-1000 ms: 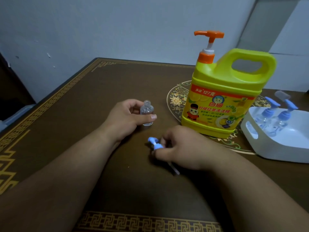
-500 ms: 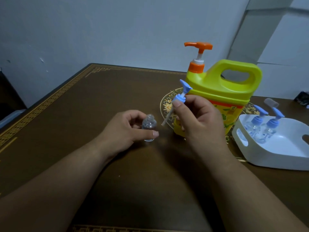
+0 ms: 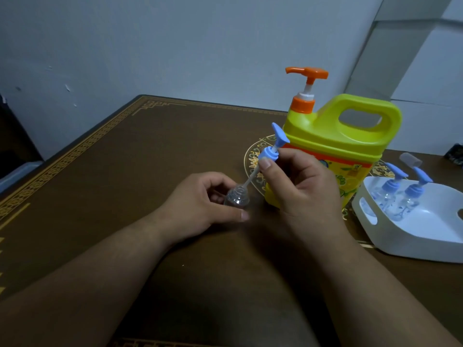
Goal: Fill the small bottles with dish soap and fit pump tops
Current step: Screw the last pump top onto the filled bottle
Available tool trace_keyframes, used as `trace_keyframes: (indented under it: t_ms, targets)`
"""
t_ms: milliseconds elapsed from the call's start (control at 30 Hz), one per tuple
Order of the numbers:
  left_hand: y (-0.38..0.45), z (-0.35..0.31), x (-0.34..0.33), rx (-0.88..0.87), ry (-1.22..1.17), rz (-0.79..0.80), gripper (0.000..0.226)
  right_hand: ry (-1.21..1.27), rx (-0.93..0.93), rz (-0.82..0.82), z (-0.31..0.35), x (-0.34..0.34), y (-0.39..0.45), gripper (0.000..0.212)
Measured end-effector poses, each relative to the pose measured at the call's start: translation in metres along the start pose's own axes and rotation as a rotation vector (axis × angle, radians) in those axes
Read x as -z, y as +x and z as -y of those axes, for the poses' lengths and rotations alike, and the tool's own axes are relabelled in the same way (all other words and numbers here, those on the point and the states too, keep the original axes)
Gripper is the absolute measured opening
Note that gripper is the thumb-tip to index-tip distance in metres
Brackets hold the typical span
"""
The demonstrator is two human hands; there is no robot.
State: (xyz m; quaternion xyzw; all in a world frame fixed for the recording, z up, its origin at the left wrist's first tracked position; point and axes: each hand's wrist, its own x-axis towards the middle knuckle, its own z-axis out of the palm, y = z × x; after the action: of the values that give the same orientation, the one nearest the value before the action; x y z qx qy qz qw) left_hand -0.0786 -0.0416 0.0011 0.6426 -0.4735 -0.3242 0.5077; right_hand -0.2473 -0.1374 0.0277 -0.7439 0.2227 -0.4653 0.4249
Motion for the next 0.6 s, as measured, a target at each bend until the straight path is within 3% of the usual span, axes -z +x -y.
trace_keyframes:
  t_ms: [200, 400, 600]
  targets:
    - [-0.003, -0.003, 0.001, -0.007, 0.024, 0.008, 0.038, -0.068, -0.032, 0.094, -0.004, -0.003, 0.001, 0.007]
    - [-0.005, -0.007, 0.003, -0.012, 0.044, -0.086, 0.050, -0.213, -0.068, 0.220, -0.011, -0.007, 0.000, 0.011]
    - [-0.005, -0.006, 0.002, -0.001, 0.040, -0.100, 0.046, -0.260, -0.062, 0.218, -0.012, -0.006, 0.000, 0.013]
